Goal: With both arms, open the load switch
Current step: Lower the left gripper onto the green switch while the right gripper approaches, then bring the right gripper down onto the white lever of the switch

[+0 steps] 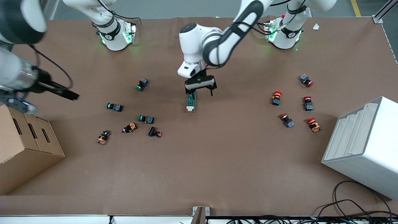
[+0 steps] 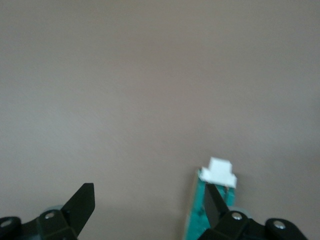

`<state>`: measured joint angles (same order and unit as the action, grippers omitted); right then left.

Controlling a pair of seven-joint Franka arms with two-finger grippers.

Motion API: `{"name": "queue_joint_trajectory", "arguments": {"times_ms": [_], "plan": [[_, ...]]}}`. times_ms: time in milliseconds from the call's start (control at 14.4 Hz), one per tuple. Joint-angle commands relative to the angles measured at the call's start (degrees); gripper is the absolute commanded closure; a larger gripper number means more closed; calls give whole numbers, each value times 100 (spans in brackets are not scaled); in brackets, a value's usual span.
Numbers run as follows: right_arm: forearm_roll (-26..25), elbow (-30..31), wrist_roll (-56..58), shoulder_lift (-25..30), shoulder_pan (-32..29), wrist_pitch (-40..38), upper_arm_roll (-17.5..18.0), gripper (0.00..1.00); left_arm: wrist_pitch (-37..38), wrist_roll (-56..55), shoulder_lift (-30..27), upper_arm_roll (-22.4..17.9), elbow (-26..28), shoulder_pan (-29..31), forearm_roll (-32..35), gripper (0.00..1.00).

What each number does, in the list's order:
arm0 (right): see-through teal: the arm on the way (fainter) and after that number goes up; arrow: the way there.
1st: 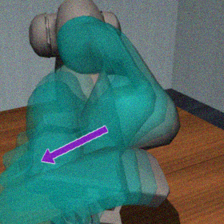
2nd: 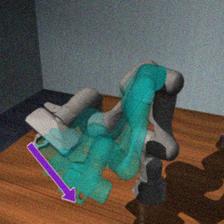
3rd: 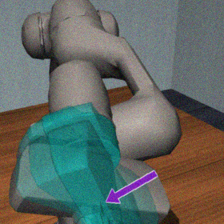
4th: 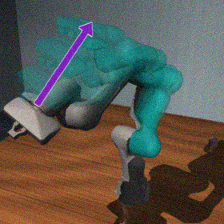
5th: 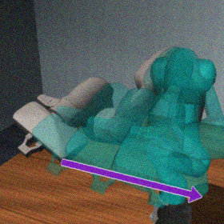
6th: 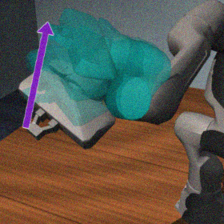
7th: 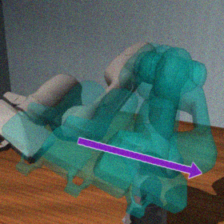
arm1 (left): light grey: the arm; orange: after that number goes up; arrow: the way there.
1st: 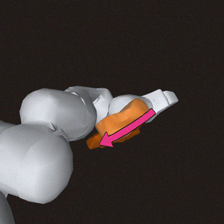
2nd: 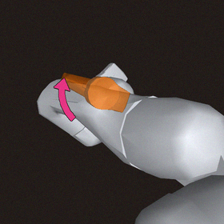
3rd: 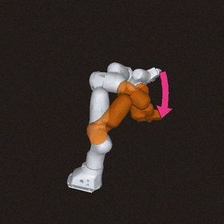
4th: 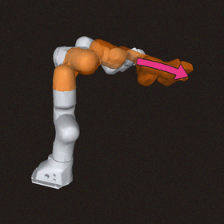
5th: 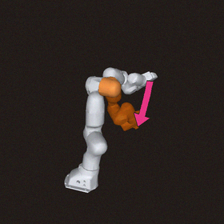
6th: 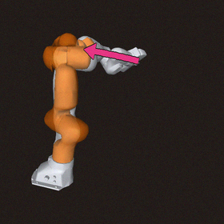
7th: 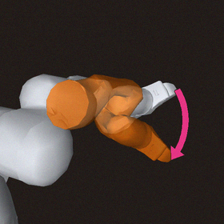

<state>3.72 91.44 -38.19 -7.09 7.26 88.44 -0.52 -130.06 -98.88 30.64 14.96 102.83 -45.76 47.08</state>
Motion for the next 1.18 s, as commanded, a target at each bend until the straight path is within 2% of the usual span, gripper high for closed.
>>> {"name": "queue_joint_trajectory", "arguments": {"times_ms": [0,348,487,835,1114], "plan": [[163,67,-1439,-370,572,348,-18,0,-28,-945,222,-2,-18,-371,852,3],[445,41,-3744,-1064,1425,1218,-18,0,-19,-3046,706,-2,219,-802,2996,3],[445,14,-4290,-1337,1672,1543,-18,0,-11,-3391,715,-2,395,-829,3569,3],[454,5,-5863,-2137,2436,2616,-18,0,243,-3638,1005,-11,474,-900,4598,1],[751,-21,-6814,-2708,2797,3222,-18,0,349,-3953,1164,-11,439,-970,4898,1]]}}
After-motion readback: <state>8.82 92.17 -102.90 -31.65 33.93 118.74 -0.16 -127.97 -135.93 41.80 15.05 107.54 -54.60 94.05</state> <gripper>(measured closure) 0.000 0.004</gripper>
